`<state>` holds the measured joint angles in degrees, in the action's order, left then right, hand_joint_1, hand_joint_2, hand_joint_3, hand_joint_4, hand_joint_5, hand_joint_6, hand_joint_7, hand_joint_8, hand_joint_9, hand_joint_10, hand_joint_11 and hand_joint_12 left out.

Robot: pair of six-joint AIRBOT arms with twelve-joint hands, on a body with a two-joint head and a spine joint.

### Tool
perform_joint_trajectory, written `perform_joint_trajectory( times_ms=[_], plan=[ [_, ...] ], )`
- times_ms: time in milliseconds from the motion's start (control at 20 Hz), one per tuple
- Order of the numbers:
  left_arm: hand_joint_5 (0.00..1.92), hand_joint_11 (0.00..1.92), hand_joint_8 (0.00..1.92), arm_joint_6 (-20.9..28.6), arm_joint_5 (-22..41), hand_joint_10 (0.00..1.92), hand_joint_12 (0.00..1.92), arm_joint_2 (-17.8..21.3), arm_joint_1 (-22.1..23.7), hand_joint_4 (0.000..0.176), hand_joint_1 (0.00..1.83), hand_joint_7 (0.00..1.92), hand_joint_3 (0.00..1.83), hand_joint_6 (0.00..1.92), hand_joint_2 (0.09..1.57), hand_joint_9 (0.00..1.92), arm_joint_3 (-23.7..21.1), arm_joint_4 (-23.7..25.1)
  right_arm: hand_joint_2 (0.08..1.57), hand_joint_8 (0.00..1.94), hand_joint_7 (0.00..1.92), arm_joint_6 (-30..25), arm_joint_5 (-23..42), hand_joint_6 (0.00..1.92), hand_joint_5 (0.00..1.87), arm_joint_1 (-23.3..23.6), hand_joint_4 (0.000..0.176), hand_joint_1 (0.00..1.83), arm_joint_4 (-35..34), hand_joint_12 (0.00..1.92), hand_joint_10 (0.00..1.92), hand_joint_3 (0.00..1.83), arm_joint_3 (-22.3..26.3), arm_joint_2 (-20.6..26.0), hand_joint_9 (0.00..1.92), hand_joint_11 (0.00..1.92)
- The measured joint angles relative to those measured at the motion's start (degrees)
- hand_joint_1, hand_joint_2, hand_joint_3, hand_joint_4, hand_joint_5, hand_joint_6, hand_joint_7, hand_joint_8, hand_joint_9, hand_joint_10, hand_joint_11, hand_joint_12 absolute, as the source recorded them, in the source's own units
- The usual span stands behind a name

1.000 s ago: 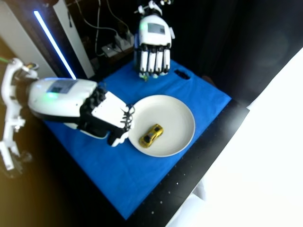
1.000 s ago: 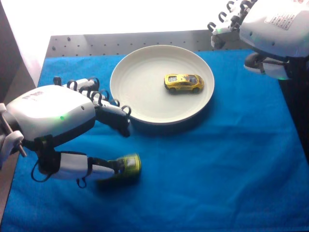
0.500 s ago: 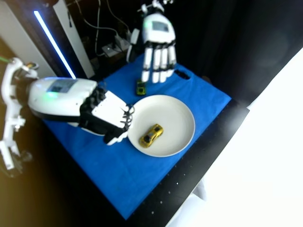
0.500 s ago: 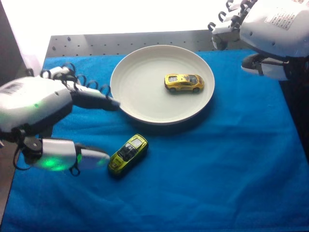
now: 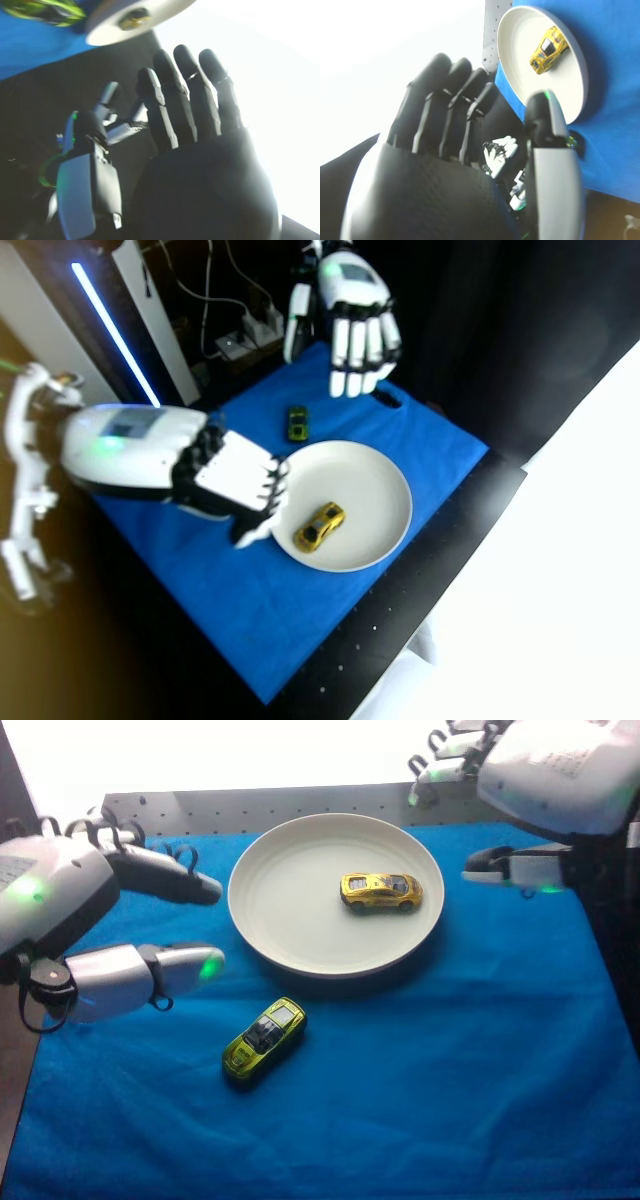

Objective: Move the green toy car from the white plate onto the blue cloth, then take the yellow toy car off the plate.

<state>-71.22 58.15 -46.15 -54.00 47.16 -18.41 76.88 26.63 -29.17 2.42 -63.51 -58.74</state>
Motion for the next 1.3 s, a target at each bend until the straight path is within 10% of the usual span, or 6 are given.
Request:
perform_joint_trajectory(
  times_ms=[400, 500, 600, 750, 1100, 1300],
  plan=[
    [0.92, 0.21, 0.01, -0.02, 2.67, 0.26, 1.34, -1.51, -0.28, 0.012, 0.71, 0.87, 0.00, 0.01, 1.11, 0.70, 0.50, -0.72, 1.00, 0.85, 0.71, 0.11, -0.48, 0.06, 0.80, 0.46, 0.000, 0.87, -6.36, 1.91, 1.39, 0.00, -7.65, -5.75, 0.60, 0.45],
    [0.84, 0.17, 0.00, 0.00, 2.38, 0.23, 1.38, -1.86, -0.28, 0.147, 0.89, 0.87, 0.01, 0.97, 1.17, 0.70, 0.57, -0.72, 1.01, 1.27, 0.76, 0.07, -1.86, 0.04, 0.82, 0.48, 0.000, 0.87, -7.91, 1.92, 1.68, 0.00, -9.81, -7.61, 0.70, 0.64],
    [0.77, 0.18, 0.01, -0.17, 2.38, 0.23, 1.39, -1.86, -0.28, 0.175, 0.91, 0.89, 0.01, 1.28, 1.21, 0.72, 0.59, -1.03, 0.98, 1.31, 0.73, -0.04, -4.15, 0.03, 0.82, 1.29, 0.000, 0.90, -8.28, 1.92, 1.65, 0.00, -11.43, -9.31, 0.63, 0.60],
    [0.85, 0.25, 0.00, -0.13, 2.45, 0.22, 1.26, -1.92, -0.28, 0.058, 0.68, 0.90, 0.00, 0.22, 1.09, 0.74, 0.63, -1.11, 0.98, 1.33, 0.82, -0.02, -4.79, 0.01, 0.82, 1.90, 0.000, 0.91, -8.63, 1.92, 1.72, 0.00, -13.33, -11.34, 0.80, 0.81],
    [0.95, 0.25, 0.01, -0.13, 2.29, 0.27, 1.37, -2.27, -0.28, 0.071, 0.70, 0.93, 0.00, 0.04, 1.07, 0.75, 0.63, -0.92, 0.98, 1.84, 1.03, -0.04, -6.38, 0.00, 0.84, 1.88, 0.000, 0.93, -8.63, 1.92, 1.92, 0.00, -14.01, -12.61, 1.20, 1.29],
    [0.94, 0.21, 0.00, -0.15, 2.49, 0.33, 1.36, -2.27, -0.28, 0.057, 0.70, 0.92, 0.00, 0.01, 1.07, 0.70, 0.63, -1.07, 0.95, 1.44, 0.70, -0.04, -6.38, 0.01, 0.84, 1.88, 0.000, 0.95, -8.37, 1.92, 1.70, 0.00, -13.70, -12.72, 0.72, 0.73]
  ],
)
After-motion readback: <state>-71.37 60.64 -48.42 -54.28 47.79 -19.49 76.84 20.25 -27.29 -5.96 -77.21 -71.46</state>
